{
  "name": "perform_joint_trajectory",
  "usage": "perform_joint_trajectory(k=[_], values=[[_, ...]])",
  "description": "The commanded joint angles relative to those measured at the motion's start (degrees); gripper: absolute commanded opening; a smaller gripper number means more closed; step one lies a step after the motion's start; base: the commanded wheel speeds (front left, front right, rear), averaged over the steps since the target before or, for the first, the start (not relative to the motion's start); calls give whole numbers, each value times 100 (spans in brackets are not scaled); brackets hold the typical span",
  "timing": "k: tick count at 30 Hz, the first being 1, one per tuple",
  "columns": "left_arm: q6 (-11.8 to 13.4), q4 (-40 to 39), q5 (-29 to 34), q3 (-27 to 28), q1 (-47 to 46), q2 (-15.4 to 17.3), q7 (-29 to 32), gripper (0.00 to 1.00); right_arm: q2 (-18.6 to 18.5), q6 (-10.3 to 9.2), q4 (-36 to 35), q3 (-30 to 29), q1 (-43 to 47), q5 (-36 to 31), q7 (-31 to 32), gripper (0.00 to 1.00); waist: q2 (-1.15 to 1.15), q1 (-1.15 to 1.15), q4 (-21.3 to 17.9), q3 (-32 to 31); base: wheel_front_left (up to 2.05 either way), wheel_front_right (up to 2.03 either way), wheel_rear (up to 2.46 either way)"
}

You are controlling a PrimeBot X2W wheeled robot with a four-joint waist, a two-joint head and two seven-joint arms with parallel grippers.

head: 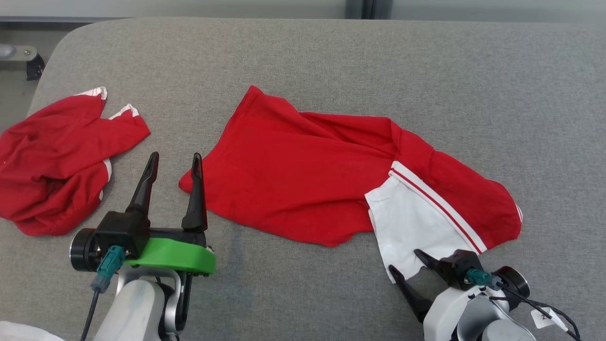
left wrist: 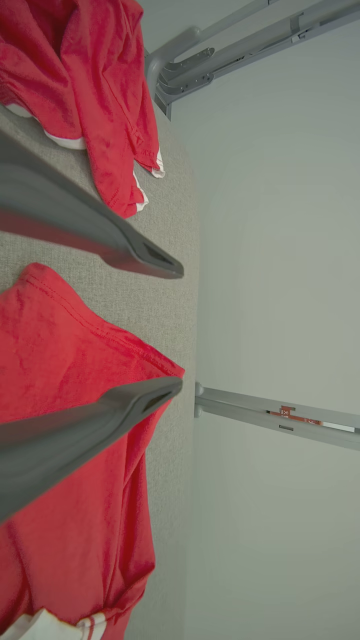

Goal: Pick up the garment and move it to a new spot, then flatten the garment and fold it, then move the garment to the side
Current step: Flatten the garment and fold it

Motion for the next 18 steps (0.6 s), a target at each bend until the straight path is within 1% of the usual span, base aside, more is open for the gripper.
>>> perform_joint_trajectory(k=[1, 2, 4, 6, 7, 11, 14, 18], values=[[-37, 14, 33, 63, -64, -36, -19, 100, -60, 4, 215, 218, 8, 19, 169, 4, 0, 0, 32, 43, 0, 0, 0], [-41, 18, 49, 82, -53, -50, -19, 100, -110, 4, 206, 303, -36, 17, 153, 0, 0, 0, 28, 37, 0, 0, 0], [-56, 31, 101, 128, -19, -62, -19, 100, -219, 3, 83, 384, -141, 69, 17, 0, 0, 0, 9, 22, 0, 0, 0], [-67, 35, 144, 179, 23, -73, -19, 100, -330, 2, -123, 317, -261, 95, -204, 0, 0, 0, -16, 3, 0, 0, 0], [-86, 30, 179, 215, 46, -100, -19, 100, -394, -1, -385, 204, -384, 90, -459, 0, 0, 0, -36, -10, 0, 0, 0], [-92, -17, 256, 269, 45, -136, -19, 100, -496, -1, -923, -217, -539, 129, -807, 0, 0, 0, -62, 23, 0, 0, 0], [-99, -87, 307, 323, -35, -168, -19, 100, -590, -1, -1260, -661, -864, 76, -877, 0, 0, 0, -77, 156, 0, 0, 0], [-135, -197, 363, 372, -199, -236, -20, 100, -703, -1, -1305, -1260, -1490, 22, -864, 0, 0, 0, -49, 441, 0, 0, 0]])
